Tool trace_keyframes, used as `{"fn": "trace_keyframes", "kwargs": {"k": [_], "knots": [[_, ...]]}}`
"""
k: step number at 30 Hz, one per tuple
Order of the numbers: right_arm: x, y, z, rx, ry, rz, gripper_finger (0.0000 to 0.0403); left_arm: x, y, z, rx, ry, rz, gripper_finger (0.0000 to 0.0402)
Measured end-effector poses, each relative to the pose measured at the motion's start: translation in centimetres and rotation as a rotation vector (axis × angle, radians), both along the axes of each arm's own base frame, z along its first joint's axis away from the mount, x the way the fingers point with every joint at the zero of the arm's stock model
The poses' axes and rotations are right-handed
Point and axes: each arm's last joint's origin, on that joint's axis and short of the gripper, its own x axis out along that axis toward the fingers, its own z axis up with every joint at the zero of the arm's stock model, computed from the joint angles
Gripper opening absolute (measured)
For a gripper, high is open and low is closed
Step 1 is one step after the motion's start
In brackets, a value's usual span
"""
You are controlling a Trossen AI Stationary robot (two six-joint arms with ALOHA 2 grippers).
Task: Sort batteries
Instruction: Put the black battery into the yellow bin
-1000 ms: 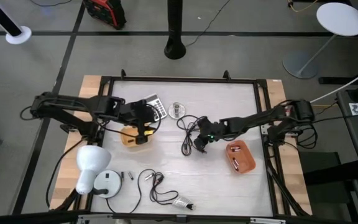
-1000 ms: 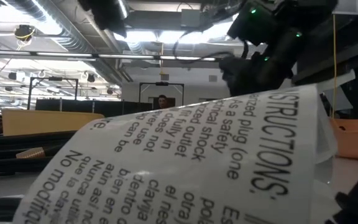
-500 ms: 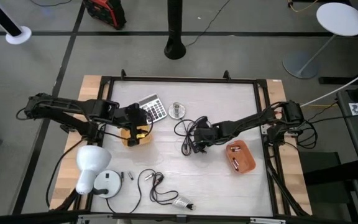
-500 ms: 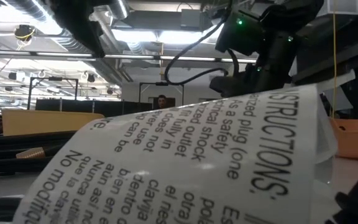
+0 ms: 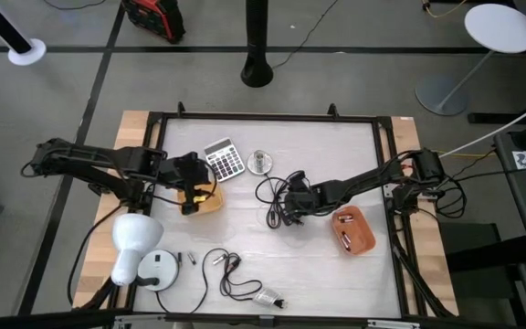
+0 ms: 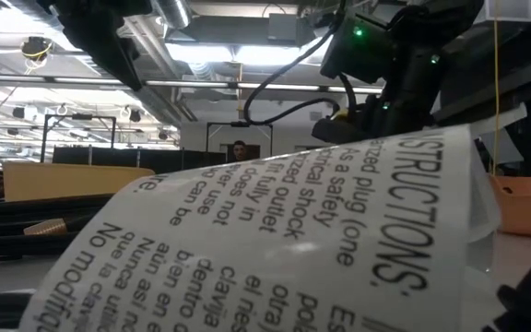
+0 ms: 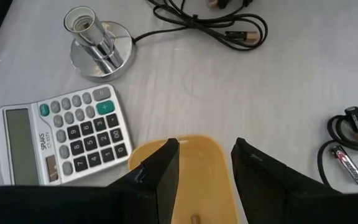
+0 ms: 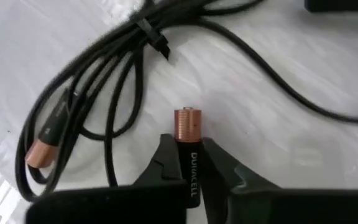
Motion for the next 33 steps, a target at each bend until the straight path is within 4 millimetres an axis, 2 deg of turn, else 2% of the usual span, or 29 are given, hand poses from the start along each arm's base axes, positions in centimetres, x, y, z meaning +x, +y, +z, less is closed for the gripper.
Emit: {"fn": "trace_keyframes", "kwargs": {"k": [7,15,19,23,29,33], "knots": [[1.3,0.1,1.2,-0.031,-0.025,0.052,0.0041,-0.5,-0.5,0.1,-0.009,-0.019,-0.019,0.0136],[4.4,0.3,5.4,-0.095,-0.164,0.152,0.0028,-0.7,-1.3,0.4,-0.01,-0.047,-0.066,0.0136],[5.8,0.3,7.6,-0.182,-0.272,0.163,0.0029,-0.9,-1.6,0.6,0.006,-0.055,-0.108,0.0136],[7.8,0.4,9.1,-0.271,-0.484,0.22,0.0029,-1.3,-1.8,0.9,0.005,-0.077,-0.123,0.0136],[10.9,0.7,7.6,-0.403,-0.708,0.303,0.0031,-2.0,-1.7,1.5,-0.005,-0.114,-0.121,0.0136],[12.5,-0.1,6.1,-0.43,-0.849,0.317,0.0036,-2.4,-1.6,1.8,-0.006,-0.137,-0.123,0.0136]]}}
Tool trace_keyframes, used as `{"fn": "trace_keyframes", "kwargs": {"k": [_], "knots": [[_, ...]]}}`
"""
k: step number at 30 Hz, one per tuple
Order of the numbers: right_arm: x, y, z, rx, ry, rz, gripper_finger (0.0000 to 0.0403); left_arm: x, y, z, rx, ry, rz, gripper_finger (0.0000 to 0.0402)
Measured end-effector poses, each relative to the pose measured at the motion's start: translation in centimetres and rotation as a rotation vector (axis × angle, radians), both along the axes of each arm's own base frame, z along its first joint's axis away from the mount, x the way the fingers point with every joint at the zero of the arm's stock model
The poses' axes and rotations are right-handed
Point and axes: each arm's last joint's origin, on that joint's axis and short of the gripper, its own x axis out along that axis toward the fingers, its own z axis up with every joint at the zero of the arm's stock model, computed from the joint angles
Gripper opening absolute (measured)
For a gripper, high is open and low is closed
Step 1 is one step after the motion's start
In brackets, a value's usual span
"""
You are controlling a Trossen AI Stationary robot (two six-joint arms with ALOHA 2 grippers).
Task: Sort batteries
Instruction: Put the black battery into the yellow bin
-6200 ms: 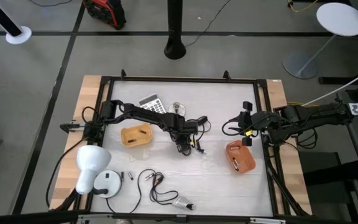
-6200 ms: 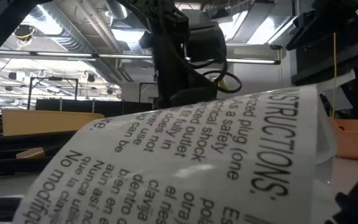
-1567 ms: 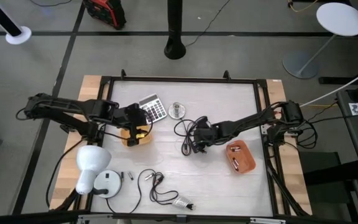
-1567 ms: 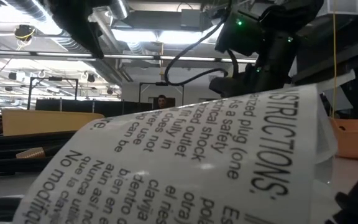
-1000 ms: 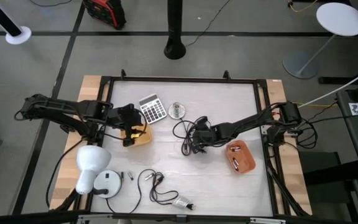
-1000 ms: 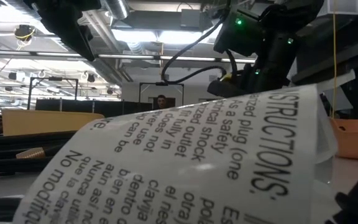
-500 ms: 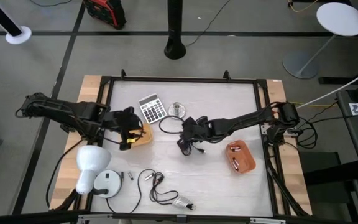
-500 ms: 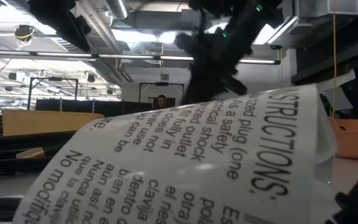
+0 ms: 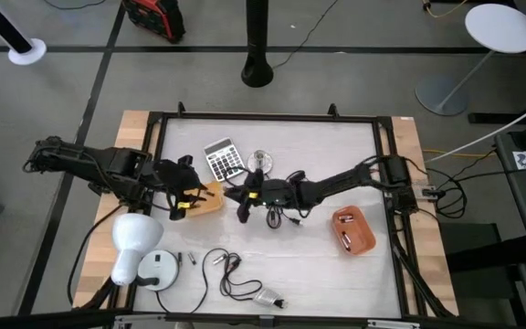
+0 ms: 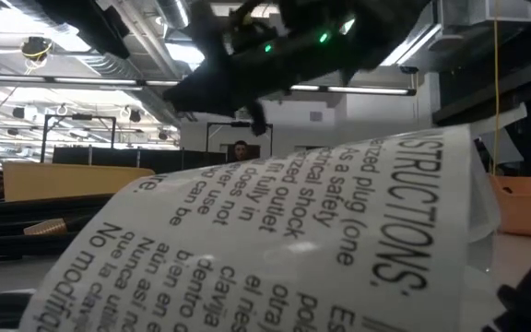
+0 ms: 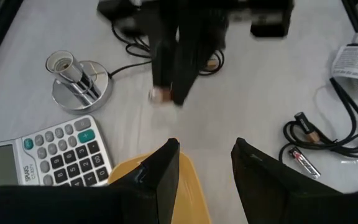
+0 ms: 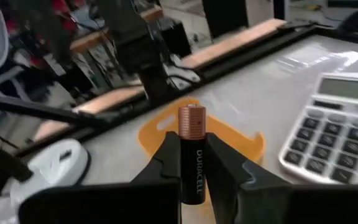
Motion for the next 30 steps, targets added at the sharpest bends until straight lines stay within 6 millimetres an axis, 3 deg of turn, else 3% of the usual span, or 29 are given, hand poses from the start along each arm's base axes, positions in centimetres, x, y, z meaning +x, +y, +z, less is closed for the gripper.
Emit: {"fn": "trace_keyframes", "kwargs": {"k": [6,13,25,30], "knots": [[2.9,-1.5,-1.6,0.03,-0.077,0.082,0.0037,-0.4,0.1,0.4,-0.005,-0.028,0.0,0.0136],[5.8,-1.5,-2.8,0.046,-0.063,0.177,0.0037,-0.6,0.1,0.5,-0.009,-0.038,0.002,0.0136],[5.8,-2.0,-3.4,-0.08,0.039,0.194,0.0041,-0.6,0.1,0.5,-0.026,-0.039,0.018,0.0136],[5.8,-2.5,-3.4,-0.118,0.042,0.203,0.0083,-0.5,0.1,0.7,-0.043,-0.058,0.03,0.0136]]}}
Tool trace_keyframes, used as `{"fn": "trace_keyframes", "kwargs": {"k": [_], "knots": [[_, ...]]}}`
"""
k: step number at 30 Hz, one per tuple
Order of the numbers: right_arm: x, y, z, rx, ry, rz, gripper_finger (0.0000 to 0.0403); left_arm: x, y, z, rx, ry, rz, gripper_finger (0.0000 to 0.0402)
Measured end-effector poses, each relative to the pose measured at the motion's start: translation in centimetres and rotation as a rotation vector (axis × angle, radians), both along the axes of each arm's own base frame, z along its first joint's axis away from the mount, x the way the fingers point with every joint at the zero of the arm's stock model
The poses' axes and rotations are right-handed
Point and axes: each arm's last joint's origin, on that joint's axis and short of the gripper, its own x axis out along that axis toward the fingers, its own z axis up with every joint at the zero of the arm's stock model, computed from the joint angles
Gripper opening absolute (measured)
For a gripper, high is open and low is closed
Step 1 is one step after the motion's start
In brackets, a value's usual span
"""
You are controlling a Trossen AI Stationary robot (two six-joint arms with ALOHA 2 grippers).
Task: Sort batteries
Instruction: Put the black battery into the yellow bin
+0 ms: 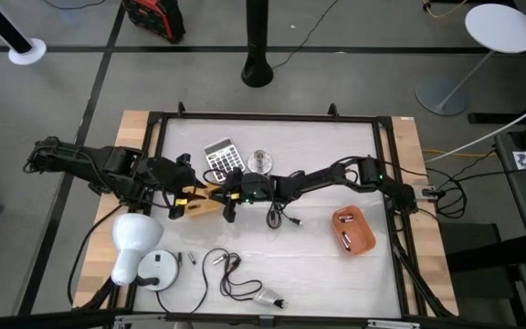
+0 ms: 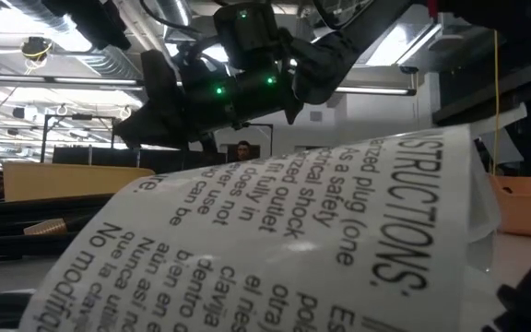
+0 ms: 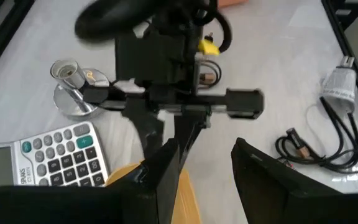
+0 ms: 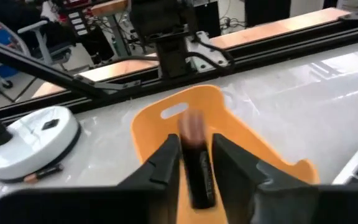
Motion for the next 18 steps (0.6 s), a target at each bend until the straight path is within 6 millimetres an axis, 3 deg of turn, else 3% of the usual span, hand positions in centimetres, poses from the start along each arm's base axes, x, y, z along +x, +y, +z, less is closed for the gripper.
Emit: {"fn": "trace_keyframes", "kwargs": {"k": [5,10,18], "knots": [[0.0,-0.1,0.1,-0.007,0.0,-0.002,0.0133,0.1,0.0,0.2,-0.005,-0.022,0.001,0.0136],[-0.5,0.0,1.1,-0.09,0.06,0.038,0.015,0.2,0.0,0.3,-0.007,-0.033,0.001,0.0136],[-4.7,0.7,4.7,-0.128,0.457,0.24,0.0151,0.2,0.0,0.3,0.001,-0.035,0.012,0.0136]]}}
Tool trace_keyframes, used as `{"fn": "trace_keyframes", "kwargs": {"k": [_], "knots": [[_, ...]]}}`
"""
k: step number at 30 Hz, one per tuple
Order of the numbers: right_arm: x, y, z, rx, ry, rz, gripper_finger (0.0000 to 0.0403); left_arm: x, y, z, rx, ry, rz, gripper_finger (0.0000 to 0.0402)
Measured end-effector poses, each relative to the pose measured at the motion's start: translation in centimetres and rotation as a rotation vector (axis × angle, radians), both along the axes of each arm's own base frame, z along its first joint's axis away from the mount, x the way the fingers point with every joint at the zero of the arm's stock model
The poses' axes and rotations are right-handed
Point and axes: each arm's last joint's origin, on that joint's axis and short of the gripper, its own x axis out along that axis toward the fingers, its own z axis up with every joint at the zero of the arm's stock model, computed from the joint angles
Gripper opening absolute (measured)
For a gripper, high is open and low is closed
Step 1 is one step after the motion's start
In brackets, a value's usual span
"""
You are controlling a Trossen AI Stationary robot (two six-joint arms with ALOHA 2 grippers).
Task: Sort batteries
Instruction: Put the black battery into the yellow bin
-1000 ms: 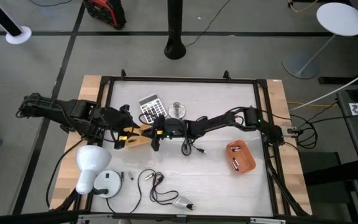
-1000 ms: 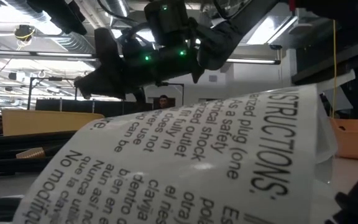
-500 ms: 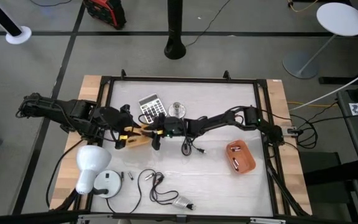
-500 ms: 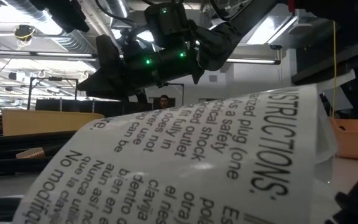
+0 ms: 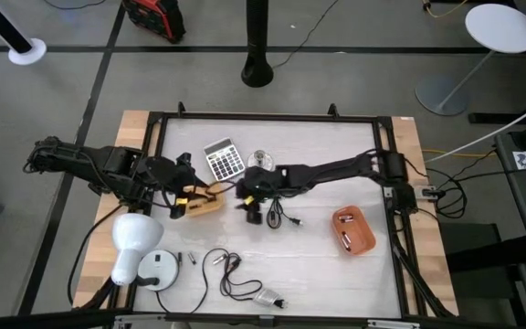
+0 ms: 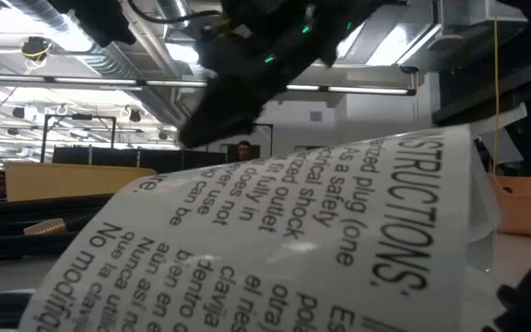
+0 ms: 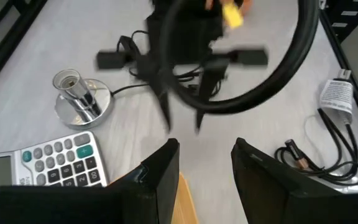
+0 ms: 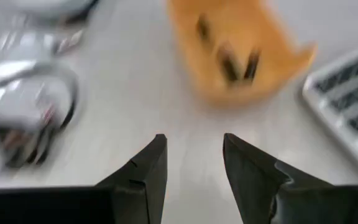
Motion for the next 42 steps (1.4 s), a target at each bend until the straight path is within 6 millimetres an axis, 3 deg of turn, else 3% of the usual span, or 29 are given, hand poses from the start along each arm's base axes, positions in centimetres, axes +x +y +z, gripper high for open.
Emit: {"fn": "trace_keyframes", "kwargs": {"k": [4,12,19,24,29,42], "knots": [[-2.2,1.0,0.6,0.053,0.197,0.003,0.0151,0.1,0.1,0.0,0.021,-0.008,0.027,0.0136],[-4.5,2.8,-0.9,0.124,0.491,-0.094,0.0152,0.2,0.1,0.2,0.024,-0.031,0.038,0.0136],[-4.5,2.9,-1.1,0.159,0.505,-0.257,0.0152,0.2,0.1,0.2,0.024,-0.032,0.038,0.0136],[-4.9,2.7,-2.5,0.191,0.556,-0.354,0.0152,0.2,0.1,0.2,0.025,-0.031,0.037,0.0136],[-4.9,2.7,-3.5,0.213,0.585,-0.403,0.0152,0.2,0.1,0.2,0.025,-0.028,0.037,0.0136],[-5.4,2.6,-3.8,0.198,0.642,-0.486,0.0152,0.2,0.1,0.2,0.026,-0.026,0.037,0.0136]]}}
